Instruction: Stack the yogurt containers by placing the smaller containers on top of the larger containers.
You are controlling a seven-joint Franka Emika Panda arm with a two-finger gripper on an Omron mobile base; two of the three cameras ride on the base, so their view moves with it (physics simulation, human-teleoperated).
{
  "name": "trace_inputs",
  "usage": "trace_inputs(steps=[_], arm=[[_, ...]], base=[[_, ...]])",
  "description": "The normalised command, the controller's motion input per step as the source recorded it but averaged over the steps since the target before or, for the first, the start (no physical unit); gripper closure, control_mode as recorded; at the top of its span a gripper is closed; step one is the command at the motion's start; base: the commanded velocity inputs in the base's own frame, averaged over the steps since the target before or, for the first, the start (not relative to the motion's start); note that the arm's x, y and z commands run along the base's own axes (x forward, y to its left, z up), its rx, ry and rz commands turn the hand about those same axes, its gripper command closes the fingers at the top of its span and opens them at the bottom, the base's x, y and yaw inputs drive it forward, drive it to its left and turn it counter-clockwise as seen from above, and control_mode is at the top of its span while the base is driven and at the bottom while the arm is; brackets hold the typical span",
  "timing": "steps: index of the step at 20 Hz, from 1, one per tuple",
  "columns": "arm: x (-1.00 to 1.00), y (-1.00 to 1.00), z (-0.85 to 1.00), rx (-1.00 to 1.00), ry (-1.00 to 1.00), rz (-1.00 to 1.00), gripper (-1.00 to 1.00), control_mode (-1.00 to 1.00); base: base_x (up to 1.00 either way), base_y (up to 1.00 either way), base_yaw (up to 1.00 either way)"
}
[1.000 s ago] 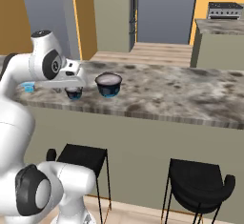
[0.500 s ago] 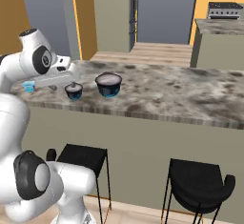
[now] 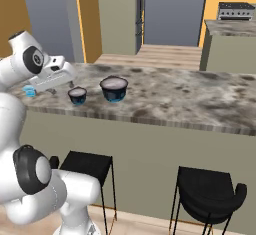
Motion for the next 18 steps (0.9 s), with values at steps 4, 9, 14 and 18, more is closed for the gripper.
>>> trace_inputs(steps=[4, 9, 14, 18], arm=[[0.13, 0.15, 0.00, -0.09, 0.00, 0.02, -1.00, -1.00], [0.17, 0.15, -0.15, -0.10, 0.00, 0.00, -1.00, -1.00], [0.23, 0.09, -0.14, -0.07, 0.00, 0.00, -1.00, -1.00], [0.25, 0.00, -0.01, -0.01, 0.00, 0.00, -1.00, -1.00]], base=[[0.00, 0.00, 0.00], [0.00, 0.00, 0.00], [0.00, 0.00, 0.00], [0.00, 0.00, 0.00]])
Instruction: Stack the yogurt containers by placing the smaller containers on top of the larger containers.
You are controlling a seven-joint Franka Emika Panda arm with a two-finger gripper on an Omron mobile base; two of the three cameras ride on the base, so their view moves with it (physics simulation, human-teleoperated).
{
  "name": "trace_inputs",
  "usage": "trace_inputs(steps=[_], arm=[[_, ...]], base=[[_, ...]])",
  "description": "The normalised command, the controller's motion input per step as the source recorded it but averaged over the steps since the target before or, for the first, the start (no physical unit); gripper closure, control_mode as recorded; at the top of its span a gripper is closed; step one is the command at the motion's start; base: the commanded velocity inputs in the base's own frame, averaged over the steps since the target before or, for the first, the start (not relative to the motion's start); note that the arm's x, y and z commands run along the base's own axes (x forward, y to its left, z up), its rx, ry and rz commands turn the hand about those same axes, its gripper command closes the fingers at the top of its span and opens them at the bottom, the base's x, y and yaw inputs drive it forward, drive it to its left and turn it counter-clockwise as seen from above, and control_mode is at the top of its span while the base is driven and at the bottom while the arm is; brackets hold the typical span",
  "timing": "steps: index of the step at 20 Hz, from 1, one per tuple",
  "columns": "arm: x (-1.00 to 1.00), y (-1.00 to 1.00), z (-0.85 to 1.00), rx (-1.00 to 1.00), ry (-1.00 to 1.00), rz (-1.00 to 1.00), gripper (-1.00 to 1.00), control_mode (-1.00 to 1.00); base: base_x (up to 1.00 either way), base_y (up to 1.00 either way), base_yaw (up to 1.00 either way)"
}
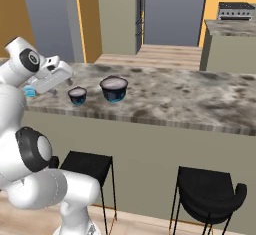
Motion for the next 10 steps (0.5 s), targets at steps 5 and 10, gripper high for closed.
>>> trace_inputs(steps=[5, 10], arm=[[0.07, 0.00, -0.02, 0.00, 0.00, 0.00, -1.00, -1.00], [0.00, 0.00, -0.12, 0.00, 0.00, 0.00, -1.00, -1.00]], base=[[0.00, 0.00, 0.00], [0.00, 0.00, 0.00]])
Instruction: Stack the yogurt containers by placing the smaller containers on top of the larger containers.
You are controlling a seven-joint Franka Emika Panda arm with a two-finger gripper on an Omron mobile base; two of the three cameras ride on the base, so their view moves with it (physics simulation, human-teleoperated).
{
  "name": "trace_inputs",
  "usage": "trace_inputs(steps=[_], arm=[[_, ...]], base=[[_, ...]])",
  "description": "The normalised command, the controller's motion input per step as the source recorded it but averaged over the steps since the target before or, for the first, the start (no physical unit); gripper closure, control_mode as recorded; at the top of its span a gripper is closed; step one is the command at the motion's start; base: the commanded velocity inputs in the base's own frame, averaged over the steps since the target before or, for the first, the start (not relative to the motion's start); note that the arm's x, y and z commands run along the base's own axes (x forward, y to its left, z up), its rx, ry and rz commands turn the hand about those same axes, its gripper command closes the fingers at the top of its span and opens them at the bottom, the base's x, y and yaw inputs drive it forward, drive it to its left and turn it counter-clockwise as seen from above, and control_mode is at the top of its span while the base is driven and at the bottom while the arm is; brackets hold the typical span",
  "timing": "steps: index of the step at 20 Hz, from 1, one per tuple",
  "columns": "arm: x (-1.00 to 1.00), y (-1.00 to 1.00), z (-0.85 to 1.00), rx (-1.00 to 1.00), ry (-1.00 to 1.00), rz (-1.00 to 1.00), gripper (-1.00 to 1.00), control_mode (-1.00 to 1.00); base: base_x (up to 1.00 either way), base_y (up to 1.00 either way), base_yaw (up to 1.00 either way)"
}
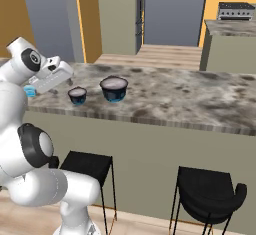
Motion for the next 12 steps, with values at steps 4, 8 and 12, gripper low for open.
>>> trace_inputs(steps=[4, 8, 12], arm=[[0.01, 0.00, -0.10, 0.00, 0.00, 0.00, -1.00, -1.00], [0.01, 0.00, -0.08, 0.00, 0.00, 0.00, -1.00, -1.00], [0.06, 0.00, -0.13, 0.00, 0.00, 0.00, -1.00, -1.00]], base=[[0.00, 0.00, 0.00], [0.00, 0.00, 0.00], [0.00, 0.00, 0.00]])
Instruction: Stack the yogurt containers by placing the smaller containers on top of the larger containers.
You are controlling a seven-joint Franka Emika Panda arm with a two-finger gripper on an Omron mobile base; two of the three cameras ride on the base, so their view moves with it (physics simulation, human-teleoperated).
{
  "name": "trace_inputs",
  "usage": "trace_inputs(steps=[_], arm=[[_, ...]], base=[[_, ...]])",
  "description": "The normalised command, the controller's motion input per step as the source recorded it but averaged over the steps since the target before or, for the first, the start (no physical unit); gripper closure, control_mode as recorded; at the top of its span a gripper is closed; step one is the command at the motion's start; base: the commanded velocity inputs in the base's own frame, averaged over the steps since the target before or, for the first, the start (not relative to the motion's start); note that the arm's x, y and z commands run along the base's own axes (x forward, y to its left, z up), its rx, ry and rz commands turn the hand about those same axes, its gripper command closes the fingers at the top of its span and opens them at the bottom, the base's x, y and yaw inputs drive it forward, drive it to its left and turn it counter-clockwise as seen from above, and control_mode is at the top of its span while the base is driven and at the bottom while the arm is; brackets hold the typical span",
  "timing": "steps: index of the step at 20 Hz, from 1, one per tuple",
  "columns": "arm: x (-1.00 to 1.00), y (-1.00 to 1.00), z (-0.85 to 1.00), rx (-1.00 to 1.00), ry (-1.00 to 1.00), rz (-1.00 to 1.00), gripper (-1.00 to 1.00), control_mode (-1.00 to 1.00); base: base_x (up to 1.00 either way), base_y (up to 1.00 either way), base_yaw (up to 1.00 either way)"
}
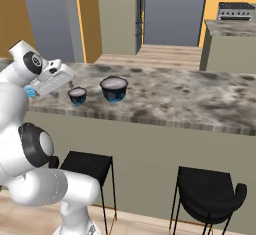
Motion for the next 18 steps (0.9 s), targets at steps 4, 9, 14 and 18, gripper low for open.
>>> trace_inputs(steps=[4, 9, 14, 18], arm=[[0.08, 0.00, -0.15, 0.00, 0.00, 0.00, -1.00, -1.00], [0.13, 0.00, -0.04, 0.00, 0.00, 0.00, -1.00, -1.00], [0.23, 0.00, 0.00, 0.00, 0.00, 0.00, -1.00, -1.00], [0.17, -0.04, 0.00, 0.00, 0.00, 0.00, -1.00, -1.00]], base=[[0.00, 0.00, 0.00], [0.00, 0.00, 0.00], [0.00, 0.00, 0.00], [0.00, 0.00, 0.00]])
